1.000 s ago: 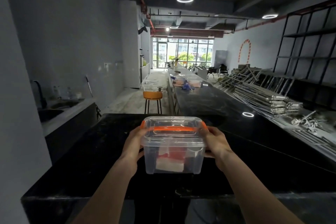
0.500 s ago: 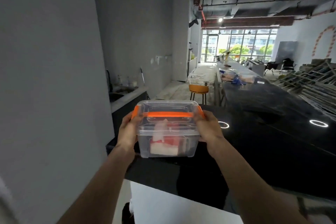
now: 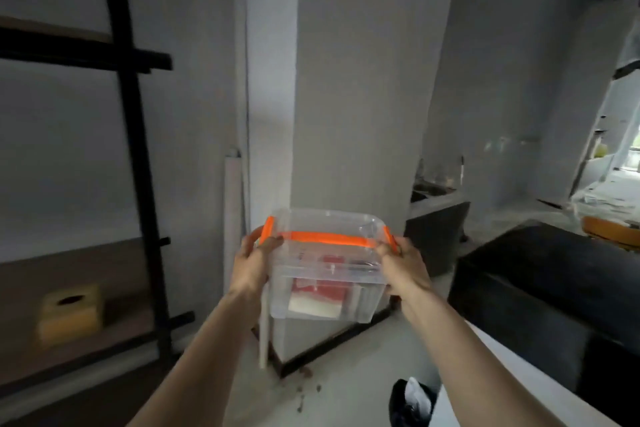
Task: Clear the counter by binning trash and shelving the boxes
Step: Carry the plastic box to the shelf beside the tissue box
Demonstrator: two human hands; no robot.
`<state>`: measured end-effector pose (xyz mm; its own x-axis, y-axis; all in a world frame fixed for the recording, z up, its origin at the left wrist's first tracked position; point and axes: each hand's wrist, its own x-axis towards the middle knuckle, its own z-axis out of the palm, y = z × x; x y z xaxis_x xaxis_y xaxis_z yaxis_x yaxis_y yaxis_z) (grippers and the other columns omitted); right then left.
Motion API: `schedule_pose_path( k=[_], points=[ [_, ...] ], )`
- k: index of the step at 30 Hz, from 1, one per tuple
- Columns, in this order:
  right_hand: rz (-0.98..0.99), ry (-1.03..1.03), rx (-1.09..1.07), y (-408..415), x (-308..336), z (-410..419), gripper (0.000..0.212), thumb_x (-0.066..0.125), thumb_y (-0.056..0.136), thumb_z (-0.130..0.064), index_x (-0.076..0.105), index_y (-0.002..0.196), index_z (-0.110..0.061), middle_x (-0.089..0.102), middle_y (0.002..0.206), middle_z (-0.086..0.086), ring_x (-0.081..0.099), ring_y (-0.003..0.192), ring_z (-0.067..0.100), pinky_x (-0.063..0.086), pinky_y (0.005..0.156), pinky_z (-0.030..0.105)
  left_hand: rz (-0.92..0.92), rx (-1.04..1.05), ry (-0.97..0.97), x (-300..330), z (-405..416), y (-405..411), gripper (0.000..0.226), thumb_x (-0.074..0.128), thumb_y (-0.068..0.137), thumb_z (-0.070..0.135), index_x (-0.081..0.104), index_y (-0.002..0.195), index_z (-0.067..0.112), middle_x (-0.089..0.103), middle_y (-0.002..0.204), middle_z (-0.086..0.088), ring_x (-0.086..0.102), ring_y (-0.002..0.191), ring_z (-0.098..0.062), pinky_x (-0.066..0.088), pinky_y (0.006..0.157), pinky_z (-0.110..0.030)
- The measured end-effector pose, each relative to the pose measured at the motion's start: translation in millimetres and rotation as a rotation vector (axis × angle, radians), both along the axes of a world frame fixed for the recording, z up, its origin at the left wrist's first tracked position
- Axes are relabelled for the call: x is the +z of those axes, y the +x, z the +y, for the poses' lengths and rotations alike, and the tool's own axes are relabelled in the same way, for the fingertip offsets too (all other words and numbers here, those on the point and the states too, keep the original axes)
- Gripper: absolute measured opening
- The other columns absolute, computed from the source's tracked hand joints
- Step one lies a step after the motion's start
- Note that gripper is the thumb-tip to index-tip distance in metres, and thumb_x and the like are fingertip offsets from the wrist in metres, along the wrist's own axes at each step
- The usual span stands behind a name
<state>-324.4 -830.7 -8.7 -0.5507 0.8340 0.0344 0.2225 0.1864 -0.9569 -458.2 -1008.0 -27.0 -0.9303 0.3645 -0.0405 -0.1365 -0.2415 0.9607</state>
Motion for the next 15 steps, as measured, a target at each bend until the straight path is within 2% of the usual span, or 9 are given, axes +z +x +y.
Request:
schedule_pose_path(
  k=[2,4,7,10,12,14,15],
  points=[
    [-0.023,-0.006,0.089,-37,-9,-62,0.028,0.057,0.094,-0.041,0.06,0.117,-0.024,0.069,0.111,0.007,0.066,0.101,0.03,0.059,0.087,0.053,-0.019,0.081,-0.018,-7,-77,-17,0.038,0.067,0.094,0.02,0.06,0.131,0.022,0.072,0.104,-0.005,0.069,0.09,-0.023,0.057,0.074,-0.038],
    [-0.043,-0.008,0.187,-71,-18,-128,0.03,0.058,0.091,-0.041,0.061,0.116,-0.025,0.07,0.112,0.007,0.067,0.1,0.032,0.062,0.078,0.05,-0.023,0.169,-0.029,-12,-154,-25,0.036,0.067,0.094,0.022,0.059,0.129,0.024,0.071,0.104,-0.003,0.068,0.088,-0.021,0.053,0.066,-0.035],
    [-0.061,0.004,0.307,-118,-36,-220,0.049,0.058,0.075,-0.053,0.062,0.116,-0.025,0.071,0.111,0.007,0.068,0.101,0.033,0.059,0.086,0.056,-0.039,0.302,-0.078,-24,-260,-37,0.045,0.073,0.089,0.033,0.057,0.131,0.029,0.071,0.111,-0.005,0.07,0.095,-0.026,0.059,0.075,-0.043],
    [-0.054,-0.004,0.451,-147,-46,-306,0.028,0.062,0.088,-0.041,0.063,0.108,-0.02,0.071,0.104,0.01,0.068,0.093,0.031,0.058,0.086,0.049,-0.039,0.44,-0.097,-36,-349,-48,0.046,0.072,0.09,0.03,0.058,0.133,0.026,0.071,0.117,-0.007,0.07,0.1,-0.027,0.058,0.075,-0.041],
    [-0.057,-0.028,0.531,-169,-53,-351,0.022,0.06,0.094,-0.036,0.062,0.108,-0.019,0.07,0.102,0.009,0.066,0.085,0.025,0.057,0.076,0.041,-0.034,0.515,-0.124,-41,-399,-53,0.045,0.07,0.09,0.031,0.058,0.134,0.027,0.07,0.12,-0.007,0.07,0.103,-0.027,0.056,0.074,-0.04],
    [-0.085,-0.028,0.613,-189,-61,-391,0.026,0.058,0.097,-0.038,0.058,0.115,-0.019,0.067,0.101,0.006,0.063,0.08,0.017,0.052,0.065,0.032,-0.035,0.579,-0.149,-50,-440,-59,0.044,0.069,0.09,0.034,0.058,0.132,0.028,0.071,0.119,-0.005,0.07,0.102,-0.026,0.054,0.068,-0.038],
    [-0.092,-0.016,0.642,-198,-64,-409,0.029,0.057,0.097,-0.04,0.057,0.118,-0.02,0.066,0.099,0.004,0.063,0.08,0.016,0.05,0.062,0.031,-0.04,0.609,-0.155,-54,-457,-62,0.044,0.069,0.09,0.034,0.058,0.132,0.029,0.071,0.119,-0.006,0.071,0.102,-0.027,0.056,0.07,-0.04]
  ],
)
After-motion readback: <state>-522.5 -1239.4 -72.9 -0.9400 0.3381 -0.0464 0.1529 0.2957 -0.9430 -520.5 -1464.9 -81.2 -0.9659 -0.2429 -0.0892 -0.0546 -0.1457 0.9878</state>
